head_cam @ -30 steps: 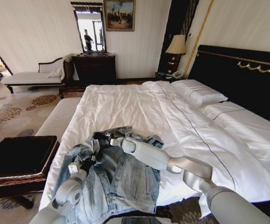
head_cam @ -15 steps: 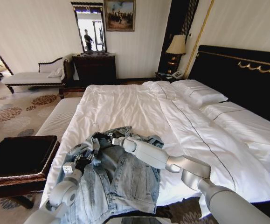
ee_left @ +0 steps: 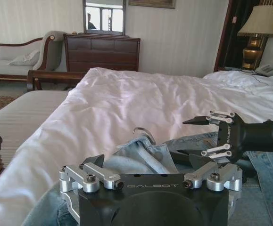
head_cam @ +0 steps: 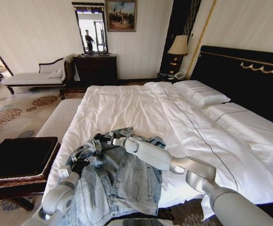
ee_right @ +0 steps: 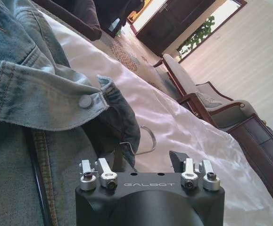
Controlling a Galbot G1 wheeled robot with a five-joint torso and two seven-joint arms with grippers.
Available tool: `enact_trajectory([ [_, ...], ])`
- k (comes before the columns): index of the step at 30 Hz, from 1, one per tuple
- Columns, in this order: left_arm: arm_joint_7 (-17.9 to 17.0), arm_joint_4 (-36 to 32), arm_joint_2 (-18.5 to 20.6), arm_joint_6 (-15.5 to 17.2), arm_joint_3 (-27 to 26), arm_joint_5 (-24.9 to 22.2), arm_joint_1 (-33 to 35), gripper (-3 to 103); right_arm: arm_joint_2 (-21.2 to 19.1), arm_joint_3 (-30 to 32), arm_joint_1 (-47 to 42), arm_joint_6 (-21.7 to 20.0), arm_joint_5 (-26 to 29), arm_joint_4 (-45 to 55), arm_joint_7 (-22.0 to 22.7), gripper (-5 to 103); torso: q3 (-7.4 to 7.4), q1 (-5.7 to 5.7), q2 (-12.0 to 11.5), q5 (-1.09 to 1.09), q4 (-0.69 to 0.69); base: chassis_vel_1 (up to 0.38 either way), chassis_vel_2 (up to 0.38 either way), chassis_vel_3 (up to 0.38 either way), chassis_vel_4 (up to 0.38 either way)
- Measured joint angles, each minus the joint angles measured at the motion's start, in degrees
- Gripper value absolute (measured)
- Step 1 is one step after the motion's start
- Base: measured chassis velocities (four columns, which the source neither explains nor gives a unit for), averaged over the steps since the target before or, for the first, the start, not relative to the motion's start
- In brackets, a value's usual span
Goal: Pick up the clothes from the bed and hang them on the clothes hanger.
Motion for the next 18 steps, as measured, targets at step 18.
enact_trajectory([
  [18,2.14,9.83,4.27,-0.11,-15.26,-15.14,-0.82,100,-5.41,8.71,-4.76,-3.73,4.19,8.58,4.59,100,0.0,0.0,0.0,-0.01,0.0,0.0,0.0,0.0,0.0],
])
